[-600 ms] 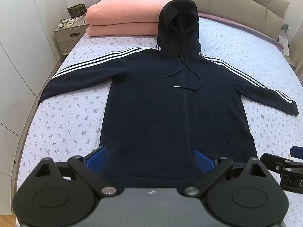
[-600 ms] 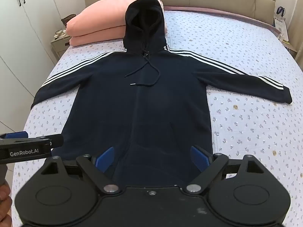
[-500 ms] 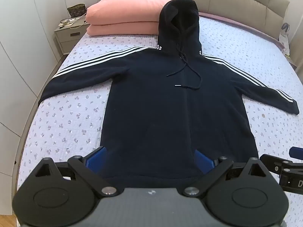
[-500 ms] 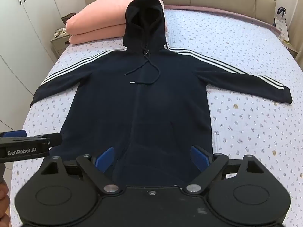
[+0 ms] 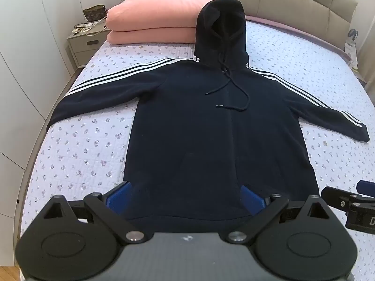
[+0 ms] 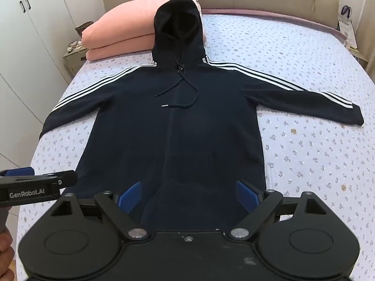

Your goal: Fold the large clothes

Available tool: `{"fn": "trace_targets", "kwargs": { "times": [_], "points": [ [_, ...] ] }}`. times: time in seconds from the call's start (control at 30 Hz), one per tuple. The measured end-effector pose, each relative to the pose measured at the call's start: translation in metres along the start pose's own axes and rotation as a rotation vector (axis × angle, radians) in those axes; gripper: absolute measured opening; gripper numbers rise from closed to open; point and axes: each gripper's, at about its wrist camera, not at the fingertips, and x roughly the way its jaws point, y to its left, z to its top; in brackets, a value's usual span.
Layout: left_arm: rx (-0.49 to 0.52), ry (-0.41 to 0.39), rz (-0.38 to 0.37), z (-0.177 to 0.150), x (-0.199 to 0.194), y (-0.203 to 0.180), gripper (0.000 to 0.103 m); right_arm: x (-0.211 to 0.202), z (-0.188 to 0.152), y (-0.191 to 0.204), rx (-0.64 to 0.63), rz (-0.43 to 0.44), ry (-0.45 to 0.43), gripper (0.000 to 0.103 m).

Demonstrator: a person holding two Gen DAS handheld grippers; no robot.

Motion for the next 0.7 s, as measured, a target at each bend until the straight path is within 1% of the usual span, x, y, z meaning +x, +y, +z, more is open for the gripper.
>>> {"fn": "trace_targets", "kwargs": {
  "times": [0.3, 0.6, 0.7],
  "points": [
    [-0.006, 0.008, 0.006, -0.0008, 0.0013, 0.0017, 0.100, 0.0050, -0.0032, 0.0016, -0.015, 0.010, 0.021, 0.103],
    [-0.022, 0.006, 0.006, -0.0015, 0.0024, 0.0059, 0.100, 0.0011, -0.0045, -0.0024, 0.004, -0.006, -0.007, 0.103],
    [-0.024, 0.000, 0.012, -0.0017, 0.0015, 0.0067, 0.100, 0.0034, -0.0056, -0.0031, 0.013, -0.010, -0.003, 0.103]
  ]
}}
